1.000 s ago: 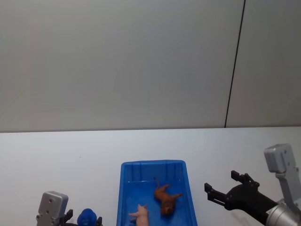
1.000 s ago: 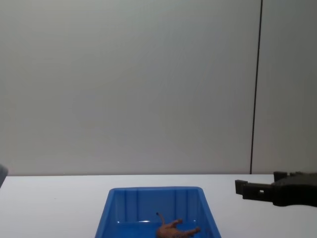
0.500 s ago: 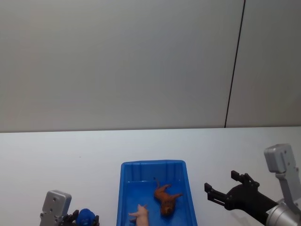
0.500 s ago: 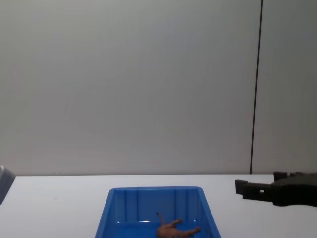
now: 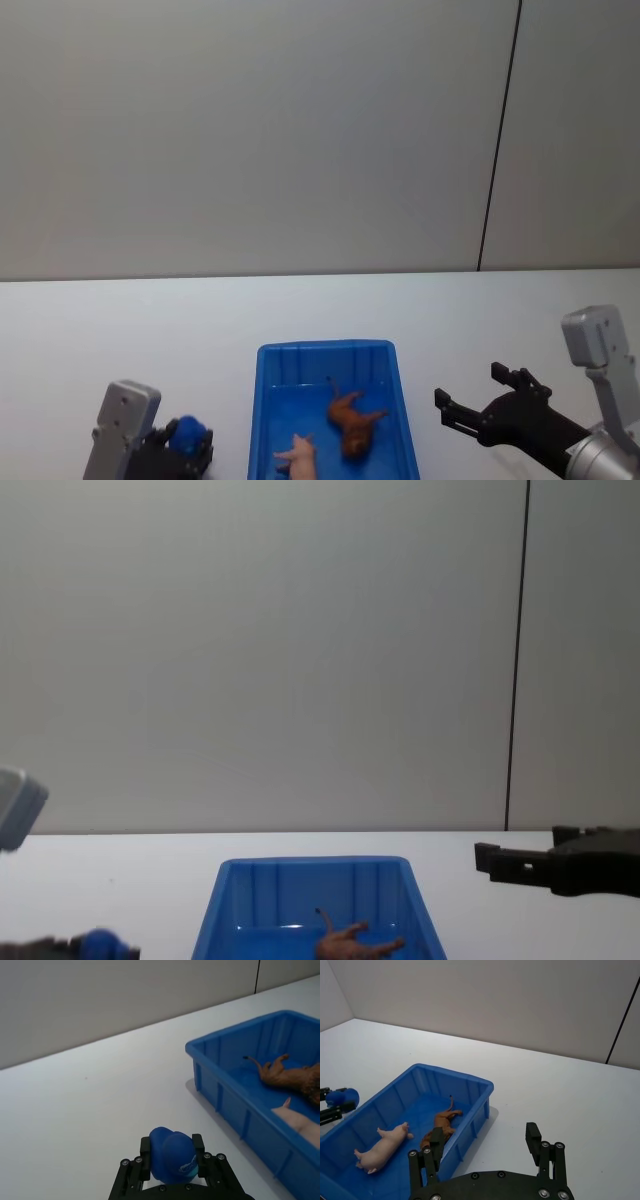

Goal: Pick up the two dolls from the table and place them into the box.

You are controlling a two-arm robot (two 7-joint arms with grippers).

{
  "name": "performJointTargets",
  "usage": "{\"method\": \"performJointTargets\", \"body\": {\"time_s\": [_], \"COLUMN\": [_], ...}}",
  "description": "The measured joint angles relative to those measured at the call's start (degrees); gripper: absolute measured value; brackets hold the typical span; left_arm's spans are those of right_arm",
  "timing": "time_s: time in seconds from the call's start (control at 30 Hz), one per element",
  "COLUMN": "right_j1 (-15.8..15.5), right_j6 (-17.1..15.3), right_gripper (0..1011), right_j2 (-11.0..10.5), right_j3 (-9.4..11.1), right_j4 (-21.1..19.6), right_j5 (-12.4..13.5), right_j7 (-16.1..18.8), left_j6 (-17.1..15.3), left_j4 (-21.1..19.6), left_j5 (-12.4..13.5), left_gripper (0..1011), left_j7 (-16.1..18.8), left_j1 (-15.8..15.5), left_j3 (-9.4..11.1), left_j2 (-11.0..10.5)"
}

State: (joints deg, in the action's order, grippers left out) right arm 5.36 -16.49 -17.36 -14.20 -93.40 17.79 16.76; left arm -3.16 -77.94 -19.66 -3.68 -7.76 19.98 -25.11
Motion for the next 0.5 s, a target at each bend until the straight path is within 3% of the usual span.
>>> {"method": "performJointTargets", "body": {"time_s": [0.23,0.5], "right_j1": [-0.01,0.0], "right_j6": [0.0,0.0], "right_gripper": [1001,1001], "right_j2": [0.0,0.0], "right_j3": [0.0,0.0], "right_j4": [0.0,0.0], "right_j5": [0.0,0.0], "right_j7": [0.0,0.0], "left_j6": [0.1,0.04], "left_j4": [-3.48,-6.63], "left_j5": [2.39,5.44], "left_gripper": [452,393], "left_j7": [-1.07,-4.01], "left_j1": [-0.95,-3.17], "left_j3": [-0.3,0.33], "left_j2": [-0.01,1.64]}}
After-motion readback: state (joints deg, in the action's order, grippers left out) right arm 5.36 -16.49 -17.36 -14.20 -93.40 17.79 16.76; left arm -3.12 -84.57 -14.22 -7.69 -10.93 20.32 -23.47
